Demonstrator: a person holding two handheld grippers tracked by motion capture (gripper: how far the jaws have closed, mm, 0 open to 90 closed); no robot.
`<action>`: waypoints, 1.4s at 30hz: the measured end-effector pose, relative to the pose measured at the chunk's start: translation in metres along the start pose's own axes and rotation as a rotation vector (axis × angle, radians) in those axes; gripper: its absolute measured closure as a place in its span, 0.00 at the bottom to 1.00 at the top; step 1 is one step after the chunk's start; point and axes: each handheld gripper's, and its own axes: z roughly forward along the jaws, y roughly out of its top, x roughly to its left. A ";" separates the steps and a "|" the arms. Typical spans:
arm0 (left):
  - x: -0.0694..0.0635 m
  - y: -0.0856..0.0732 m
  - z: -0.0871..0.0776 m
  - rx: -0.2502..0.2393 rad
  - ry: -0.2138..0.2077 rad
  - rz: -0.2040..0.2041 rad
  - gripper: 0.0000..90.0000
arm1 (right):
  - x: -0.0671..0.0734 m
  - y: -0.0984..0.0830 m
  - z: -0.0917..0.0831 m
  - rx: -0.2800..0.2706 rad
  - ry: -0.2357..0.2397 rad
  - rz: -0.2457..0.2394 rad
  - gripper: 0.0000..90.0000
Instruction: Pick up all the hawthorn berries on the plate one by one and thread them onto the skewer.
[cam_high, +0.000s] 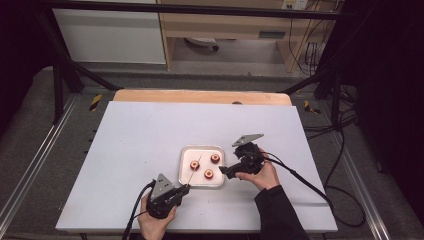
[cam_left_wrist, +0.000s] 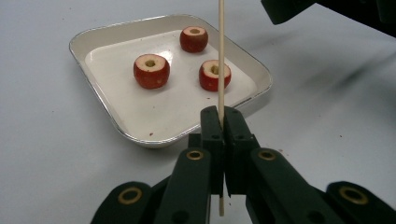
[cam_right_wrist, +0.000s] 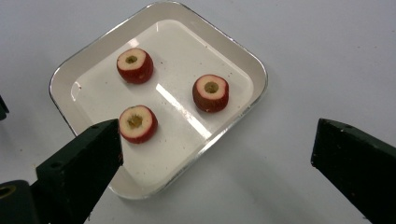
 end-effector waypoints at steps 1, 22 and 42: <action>0.000 -0.001 0.000 0.000 -0.003 -0.001 0.98 | 0.000 0.002 0.002 0.004 0.005 0.004 0.03; -0.003 -0.004 0.001 -0.008 -0.019 0.004 0.98 | -0.002 0.039 0.042 0.117 0.060 -0.031 0.33; 0.002 -0.006 0.000 -0.005 -0.024 -0.004 0.98 | -0.008 0.050 0.070 0.269 0.069 -0.091 0.61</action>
